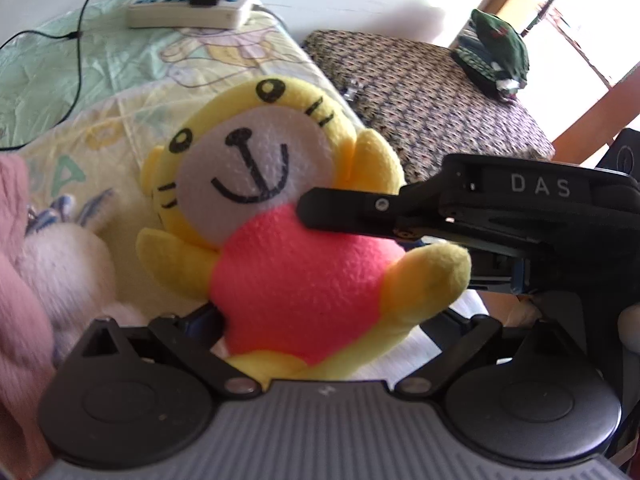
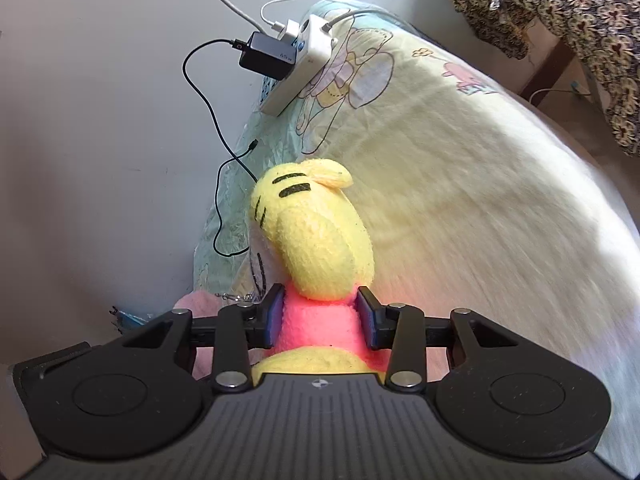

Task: Organize objects
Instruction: 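Close the right gripper on the tiger plush's red heart and lift, then carry the tiger plush with the right gripper over the red box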

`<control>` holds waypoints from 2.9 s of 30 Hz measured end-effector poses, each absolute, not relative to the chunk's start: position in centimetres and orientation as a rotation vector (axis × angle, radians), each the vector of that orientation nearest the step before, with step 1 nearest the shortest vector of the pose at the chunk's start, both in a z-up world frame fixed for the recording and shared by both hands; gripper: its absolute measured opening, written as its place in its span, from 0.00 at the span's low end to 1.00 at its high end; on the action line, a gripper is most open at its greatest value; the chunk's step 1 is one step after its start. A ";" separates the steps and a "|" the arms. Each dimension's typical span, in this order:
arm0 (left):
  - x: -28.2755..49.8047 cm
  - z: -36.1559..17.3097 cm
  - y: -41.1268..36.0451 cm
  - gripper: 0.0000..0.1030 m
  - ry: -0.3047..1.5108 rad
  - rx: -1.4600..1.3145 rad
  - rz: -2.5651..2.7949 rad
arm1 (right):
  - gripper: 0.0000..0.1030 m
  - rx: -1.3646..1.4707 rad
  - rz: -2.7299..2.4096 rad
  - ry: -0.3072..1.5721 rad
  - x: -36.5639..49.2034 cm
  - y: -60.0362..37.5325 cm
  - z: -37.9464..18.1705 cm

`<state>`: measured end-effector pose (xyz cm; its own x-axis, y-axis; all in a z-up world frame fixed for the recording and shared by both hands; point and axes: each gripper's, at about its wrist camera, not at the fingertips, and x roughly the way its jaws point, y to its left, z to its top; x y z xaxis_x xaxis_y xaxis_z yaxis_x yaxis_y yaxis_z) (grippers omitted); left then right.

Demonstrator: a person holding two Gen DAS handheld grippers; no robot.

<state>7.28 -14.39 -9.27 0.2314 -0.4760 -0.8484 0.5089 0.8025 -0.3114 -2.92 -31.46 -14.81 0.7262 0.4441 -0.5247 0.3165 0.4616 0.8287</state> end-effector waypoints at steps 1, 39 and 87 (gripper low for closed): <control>6.8 -9.1 -14.5 0.95 1.150 0.041 -0.686 | 0.40 1.120 0.083 0.792 -3.6 -31.4 -14.6; -8.7 -0.3 1.1 0.95 0.829 0.099 -0.731 | 0.41 1.002 0.167 0.577 -14.0 -14.7 -4.7; -1.2 -2.6 21.2 0.98 0.860 -0.052 -0.638 | 0.39 0.677 0.127 0.640 -1.6 3.0 -3.8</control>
<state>-1.21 21.23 -2.58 0.4795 -0.5425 -0.6898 0.5020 0.8143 -0.2914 -1.58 3.01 -3.81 0.8021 0.3106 -0.5100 0.0919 0.7797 0.6194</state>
